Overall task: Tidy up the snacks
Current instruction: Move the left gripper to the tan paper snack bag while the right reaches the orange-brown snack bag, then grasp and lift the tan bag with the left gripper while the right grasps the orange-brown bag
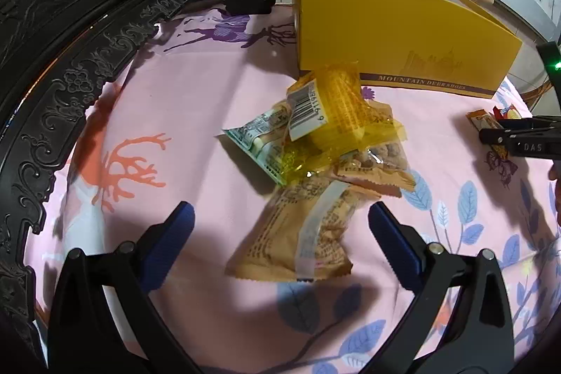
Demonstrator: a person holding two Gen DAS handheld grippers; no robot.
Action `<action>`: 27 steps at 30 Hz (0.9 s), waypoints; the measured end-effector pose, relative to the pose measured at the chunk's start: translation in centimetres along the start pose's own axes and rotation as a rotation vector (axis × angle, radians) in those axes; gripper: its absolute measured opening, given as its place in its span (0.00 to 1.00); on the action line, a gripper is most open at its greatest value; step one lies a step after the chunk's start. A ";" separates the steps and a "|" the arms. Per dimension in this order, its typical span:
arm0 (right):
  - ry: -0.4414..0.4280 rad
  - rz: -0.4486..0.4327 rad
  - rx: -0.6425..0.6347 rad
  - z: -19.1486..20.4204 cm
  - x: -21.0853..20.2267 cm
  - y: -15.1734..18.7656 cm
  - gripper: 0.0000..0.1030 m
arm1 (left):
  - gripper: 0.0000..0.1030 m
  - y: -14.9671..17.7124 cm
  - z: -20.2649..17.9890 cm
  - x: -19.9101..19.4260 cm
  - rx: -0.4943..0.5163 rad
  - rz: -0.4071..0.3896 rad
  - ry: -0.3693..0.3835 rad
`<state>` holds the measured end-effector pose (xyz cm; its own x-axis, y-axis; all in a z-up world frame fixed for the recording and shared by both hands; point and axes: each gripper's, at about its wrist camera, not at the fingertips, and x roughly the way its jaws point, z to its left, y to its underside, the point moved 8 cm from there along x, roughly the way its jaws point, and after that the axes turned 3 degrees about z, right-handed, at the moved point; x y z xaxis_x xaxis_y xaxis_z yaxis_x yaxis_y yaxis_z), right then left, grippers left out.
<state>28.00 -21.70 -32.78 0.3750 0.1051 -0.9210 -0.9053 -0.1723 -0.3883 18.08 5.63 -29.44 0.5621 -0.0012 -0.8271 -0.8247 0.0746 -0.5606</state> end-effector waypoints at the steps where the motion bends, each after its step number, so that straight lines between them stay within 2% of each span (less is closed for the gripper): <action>1: 0.001 0.000 0.005 0.0 -0.1 0.1 0.44 | 0.98 0.0 0.0 0.1 0.000 -0.004 0.008; 6: 0.004 -0.006 0.027 0.1 -0.5 0.7 0.43 | 0.94 0.4 -0.3 1.3 -0.001 0.012 0.015; 10: 0.003 -0.016 0.054 0.4 -0.5 0.9 0.43 | 0.67 1.2 -1.4 2.0 0.052 0.048 0.049; 11: 0.005 -0.016 0.054 0.4 -0.5 1.0 0.43 | 0.64 1.3 -1.5 2.0 0.055 0.043 0.050; 13: 0.000 -0.016 0.058 0.6 -0.7 1.5 0.43 | 0.61 1.4 -1.5 2.0 0.037 0.041 0.066; 20: -0.060 0.003 0.079 1.1 -1.9 3.3 0.42 | 0.54 1.5 -1.8 1.5 0.043 0.035 0.045; 27: -0.097 -0.014 0.061 2.9 -4.3 5.6 0.42 | 0.52 1.8 -2.8 -1.0 0.034 0.005 0.078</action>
<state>20.77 -20.32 -30.86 0.3696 0.2022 -0.9069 -0.9116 -0.1103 -0.3961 15.85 2.98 -29.76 0.5503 -0.0785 -0.8312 -0.8242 0.1081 -0.5559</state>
